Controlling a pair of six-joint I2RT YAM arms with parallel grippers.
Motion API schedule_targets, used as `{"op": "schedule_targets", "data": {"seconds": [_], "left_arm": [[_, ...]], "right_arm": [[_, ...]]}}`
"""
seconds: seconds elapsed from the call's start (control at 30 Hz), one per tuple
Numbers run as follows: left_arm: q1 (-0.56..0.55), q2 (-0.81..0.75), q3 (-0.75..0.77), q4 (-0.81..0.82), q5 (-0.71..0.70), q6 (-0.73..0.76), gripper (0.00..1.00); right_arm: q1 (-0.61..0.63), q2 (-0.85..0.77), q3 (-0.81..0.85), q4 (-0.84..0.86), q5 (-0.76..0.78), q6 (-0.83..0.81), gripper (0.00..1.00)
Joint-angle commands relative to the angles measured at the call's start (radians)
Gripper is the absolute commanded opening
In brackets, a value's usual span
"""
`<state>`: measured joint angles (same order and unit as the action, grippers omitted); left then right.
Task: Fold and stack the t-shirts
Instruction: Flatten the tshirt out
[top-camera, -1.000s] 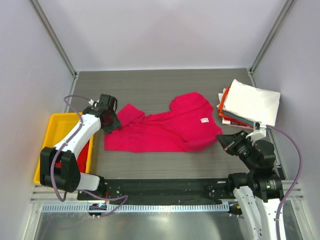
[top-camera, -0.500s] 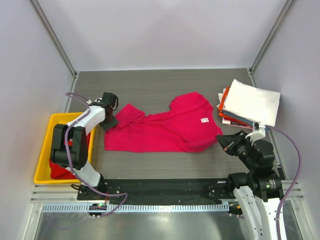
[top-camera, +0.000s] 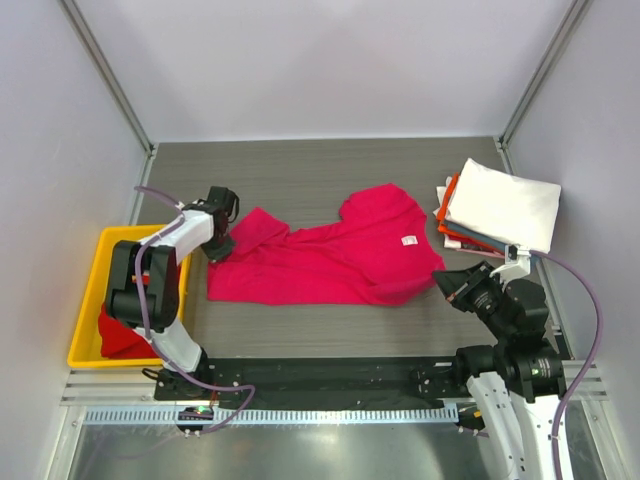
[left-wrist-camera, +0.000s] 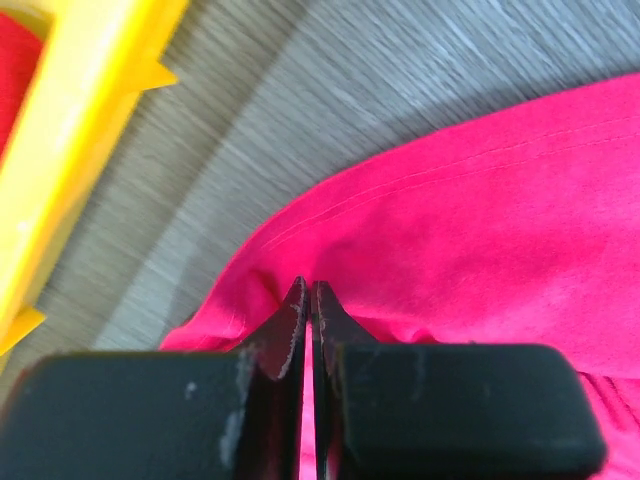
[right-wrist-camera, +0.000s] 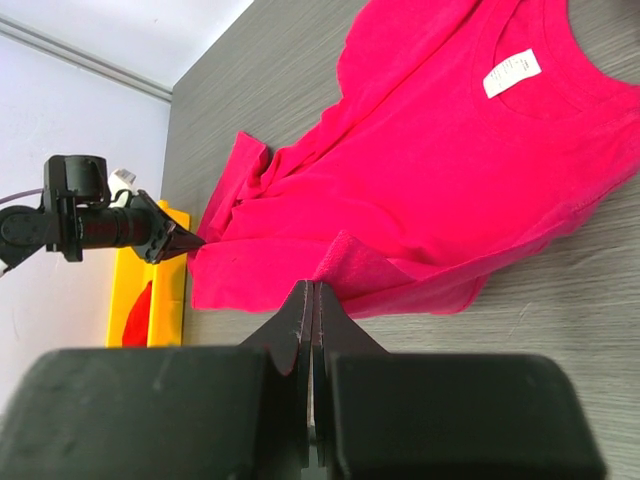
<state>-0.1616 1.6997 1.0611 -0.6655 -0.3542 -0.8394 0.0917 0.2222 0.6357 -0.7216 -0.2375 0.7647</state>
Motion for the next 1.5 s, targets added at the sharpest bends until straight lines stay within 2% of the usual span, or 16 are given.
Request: {"op": "schedule_targets", "data": {"seconds": [0.0,0.2,0.27,0.4,0.53,0.7,0.8,0.9,1.07,1.27,1.4,1.47], "left_arm": [[0.004,-0.066,0.016,-0.041,-0.080,-0.029,0.01],[0.005,-0.184,0.033,-0.134,-0.078,-0.038,0.01],[0.014,-0.234,0.016,-0.140,-0.043,-0.041,0.01],[0.034,-0.398,-0.053,-0.126,0.009,-0.058,0.00],[0.036,-0.477,-0.104,-0.143,0.034,-0.063,0.01],[0.036,-0.518,-0.156,-0.137,0.070,-0.067,0.01],[0.036,-0.523,-0.167,-0.118,0.086,-0.072,0.01],[0.037,-0.514,-0.144,-0.118,0.103,-0.073,0.01],[0.076,-0.463,-0.034,-0.132,0.113,-0.050,0.00],[0.144,-0.377,0.227,-0.204,0.147,-0.009,0.01],[0.198,-0.356,0.420,-0.275,0.187,0.016,0.00],[0.214,-0.367,0.535,-0.330,0.192,0.029,0.00]], "right_arm": [[0.005,0.019,0.001,0.025,0.017,-0.010,0.01],[0.006,0.147,0.021,0.011,0.052,-0.034,0.01],[0.005,0.187,0.047,-0.027,0.107,-0.039,0.01],[0.005,0.181,0.048,-0.044,0.187,-0.073,0.01],[0.006,0.186,0.048,-0.041,0.184,-0.067,0.01],[0.005,0.160,0.027,-0.033,0.164,-0.024,0.01],[0.005,0.160,0.013,0.045,0.107,-0.040,0.01],[0.006,0.244,0.039,0.114,0.101,-0.064,0.01],[0.006,0.529,0.211,0.197,0.089,-0.154,0.01],[0.006,0.799,0.576,0.231,0.064,-0.197,0.01],[0.005,0.887,0.905,0.229,0.015,-0.215,0.01],[0.005,0.904,1.008,0.228,0.004,-0.237,0.01]]}}
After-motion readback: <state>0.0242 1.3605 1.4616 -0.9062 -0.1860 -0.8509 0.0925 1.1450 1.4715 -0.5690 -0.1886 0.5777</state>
